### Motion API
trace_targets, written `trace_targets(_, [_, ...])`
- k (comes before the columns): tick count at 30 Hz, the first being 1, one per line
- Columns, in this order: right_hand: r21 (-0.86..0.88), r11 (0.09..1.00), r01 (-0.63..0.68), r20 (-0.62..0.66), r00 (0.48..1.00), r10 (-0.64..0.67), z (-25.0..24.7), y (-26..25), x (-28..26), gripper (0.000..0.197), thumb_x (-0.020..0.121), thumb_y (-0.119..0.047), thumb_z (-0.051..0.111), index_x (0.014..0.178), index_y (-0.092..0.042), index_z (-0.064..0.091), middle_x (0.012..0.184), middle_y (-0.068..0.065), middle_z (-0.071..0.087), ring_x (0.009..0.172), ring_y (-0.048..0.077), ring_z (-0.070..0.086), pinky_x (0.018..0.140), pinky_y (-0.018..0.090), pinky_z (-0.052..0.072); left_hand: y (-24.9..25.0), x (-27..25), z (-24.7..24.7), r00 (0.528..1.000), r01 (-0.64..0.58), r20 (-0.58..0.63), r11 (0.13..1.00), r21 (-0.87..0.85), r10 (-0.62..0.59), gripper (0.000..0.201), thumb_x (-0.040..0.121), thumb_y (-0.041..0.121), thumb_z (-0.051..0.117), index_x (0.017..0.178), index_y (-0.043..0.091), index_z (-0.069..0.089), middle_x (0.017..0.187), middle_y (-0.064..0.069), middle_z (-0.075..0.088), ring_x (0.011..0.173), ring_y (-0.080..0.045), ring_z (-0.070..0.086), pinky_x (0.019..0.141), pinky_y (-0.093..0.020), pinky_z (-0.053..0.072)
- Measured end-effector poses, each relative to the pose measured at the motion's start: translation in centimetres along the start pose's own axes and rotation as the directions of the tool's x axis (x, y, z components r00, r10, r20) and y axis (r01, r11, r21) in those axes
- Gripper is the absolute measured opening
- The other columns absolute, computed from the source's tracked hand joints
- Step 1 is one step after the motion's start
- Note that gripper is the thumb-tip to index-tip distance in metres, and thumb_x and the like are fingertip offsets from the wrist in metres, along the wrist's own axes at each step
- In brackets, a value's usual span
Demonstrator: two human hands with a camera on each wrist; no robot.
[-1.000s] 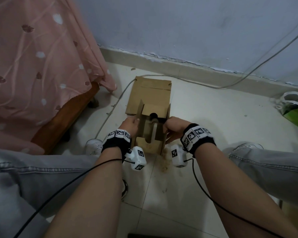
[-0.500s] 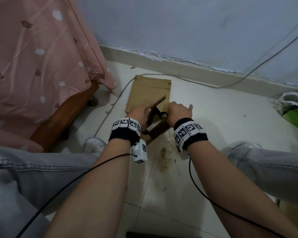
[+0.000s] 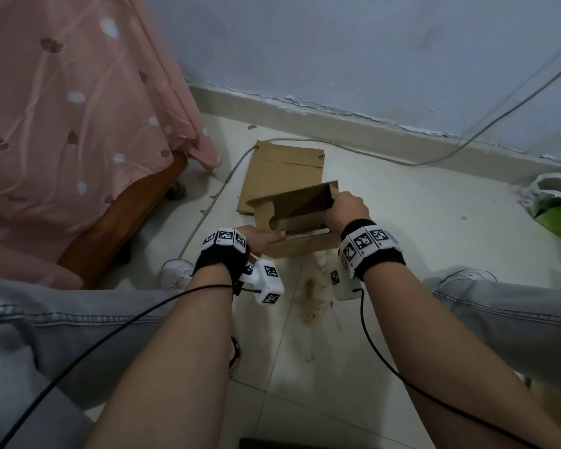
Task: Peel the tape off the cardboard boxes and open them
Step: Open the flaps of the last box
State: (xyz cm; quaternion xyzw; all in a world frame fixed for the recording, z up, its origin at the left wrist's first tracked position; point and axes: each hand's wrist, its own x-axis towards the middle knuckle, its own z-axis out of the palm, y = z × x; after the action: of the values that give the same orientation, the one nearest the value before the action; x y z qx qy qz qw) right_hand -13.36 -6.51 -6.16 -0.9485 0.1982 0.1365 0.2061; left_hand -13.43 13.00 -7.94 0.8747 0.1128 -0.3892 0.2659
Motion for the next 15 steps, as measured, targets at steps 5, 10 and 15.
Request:
trace_targets(5, [0.063,0.998,0.002,0.074,0.997,-0.006,0.3,-0.5,0.1,0.017,0.093,-0.012,0.052,0.106,-0.004,0.059,0.107,0.015,0.063,0.095,0.031,0.063,0.08,0.035,0.053,0.4,0.7,1.2,0.985,-0.044,-0.171,0.998,-0.046,0.035,0.044,0.089,0.049,0.062,0.086,0.006,0.054,0.094,-0.009,0.059,0.085,-0.026,0.059,0.075,-0.03,0.047])
trace_targets(10, [0.101,0.994,-0.032,0.177,0.984,0.014,0.3,0.0,-0.1,0.019,0.093,-0.011,0.052,0.109,-0.002,0.057,0.103,0.014,0.061,0.095,0.034,0.065,0.085,0.043,0.057,-0.9,1.2,1.7,0.975,0.026,-0.214,0.991,-0.13,-0.054,0.044,0.084,0.049,0.068,0.069,0.013,0.047,0.075,-0.007,0.054,0.075,-0.025,0.054,0.069,-0.03,0.043])
trace_targets(15, [0.093,0.995,-0.028,0.158,0.987,0.013,0.9,0.0,-0.2,0.02,0.093,-0.008,0.051,0.11,-0.003,0.057,0.108,0.016,0.063,0.095,0.034,0.064,0.083,0.04,0.056,-0.9,1.6,1.9,0.96,0.012,-0.276,0.994,-0.108,-0.042,0.041,0.086,0.043,0.065,0.068,0.008,0.051,0.077,-0.011,0.059,0.06,-0.02,0.05,0.057,-0.026,0.04])
